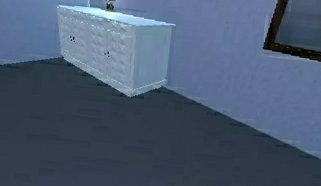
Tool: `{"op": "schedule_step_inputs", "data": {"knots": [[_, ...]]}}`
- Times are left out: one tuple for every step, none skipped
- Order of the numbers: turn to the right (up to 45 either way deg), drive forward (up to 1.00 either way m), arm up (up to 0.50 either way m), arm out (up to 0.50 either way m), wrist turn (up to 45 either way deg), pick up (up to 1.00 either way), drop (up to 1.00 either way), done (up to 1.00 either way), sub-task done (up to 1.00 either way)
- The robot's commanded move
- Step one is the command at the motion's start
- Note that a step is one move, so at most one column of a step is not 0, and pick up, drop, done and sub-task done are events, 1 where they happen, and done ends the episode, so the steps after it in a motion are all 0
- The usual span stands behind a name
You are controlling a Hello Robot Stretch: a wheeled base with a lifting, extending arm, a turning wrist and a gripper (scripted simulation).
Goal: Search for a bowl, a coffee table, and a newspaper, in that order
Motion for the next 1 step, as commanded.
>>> {"op": "schedule_step_inputs", "data": {"knots": [[0.0,0.45,0.00,0.00,0.0,0.00,0.00,0.00,0.00]]}}
